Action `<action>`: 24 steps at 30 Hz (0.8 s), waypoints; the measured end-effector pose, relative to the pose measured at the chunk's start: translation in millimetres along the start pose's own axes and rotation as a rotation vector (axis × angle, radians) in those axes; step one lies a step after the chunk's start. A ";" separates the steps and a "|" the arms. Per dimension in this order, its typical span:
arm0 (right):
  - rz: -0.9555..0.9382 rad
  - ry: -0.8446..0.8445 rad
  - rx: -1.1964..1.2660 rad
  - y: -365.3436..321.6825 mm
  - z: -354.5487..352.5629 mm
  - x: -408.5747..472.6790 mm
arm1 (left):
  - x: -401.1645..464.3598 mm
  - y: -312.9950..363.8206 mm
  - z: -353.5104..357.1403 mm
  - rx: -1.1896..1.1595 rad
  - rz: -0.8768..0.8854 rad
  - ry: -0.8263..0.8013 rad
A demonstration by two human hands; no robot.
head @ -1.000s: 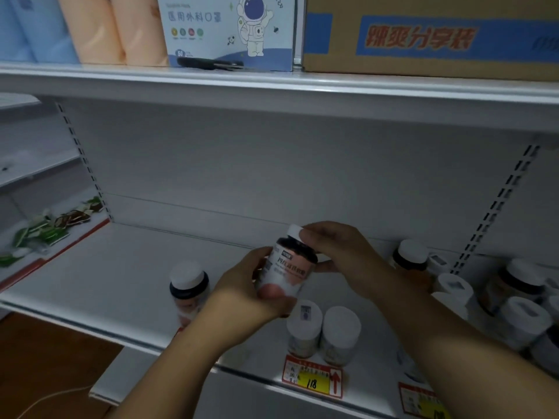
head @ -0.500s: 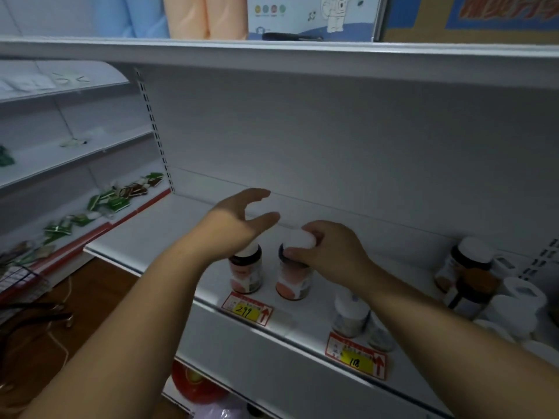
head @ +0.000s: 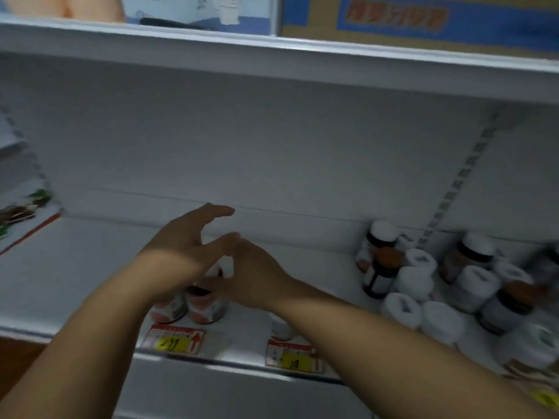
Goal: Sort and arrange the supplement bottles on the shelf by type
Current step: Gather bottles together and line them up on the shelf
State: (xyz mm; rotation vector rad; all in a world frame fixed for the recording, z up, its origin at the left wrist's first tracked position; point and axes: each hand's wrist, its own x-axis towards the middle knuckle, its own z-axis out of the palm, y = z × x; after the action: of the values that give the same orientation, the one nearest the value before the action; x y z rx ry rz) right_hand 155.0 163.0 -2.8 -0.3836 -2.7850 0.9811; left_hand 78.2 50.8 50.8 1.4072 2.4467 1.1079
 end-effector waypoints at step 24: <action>0.420 0.103 -0.273 193.2 -180.5 -134.1 | 22.4 155.8 160.5 -0.203 0.053 -0.242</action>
State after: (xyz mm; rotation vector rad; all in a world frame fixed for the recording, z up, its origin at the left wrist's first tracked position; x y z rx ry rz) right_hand 361.5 375.5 4.9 -1.0585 -2.8023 0.6200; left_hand 244.1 202.0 39.1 1.4547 2.0813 1.0892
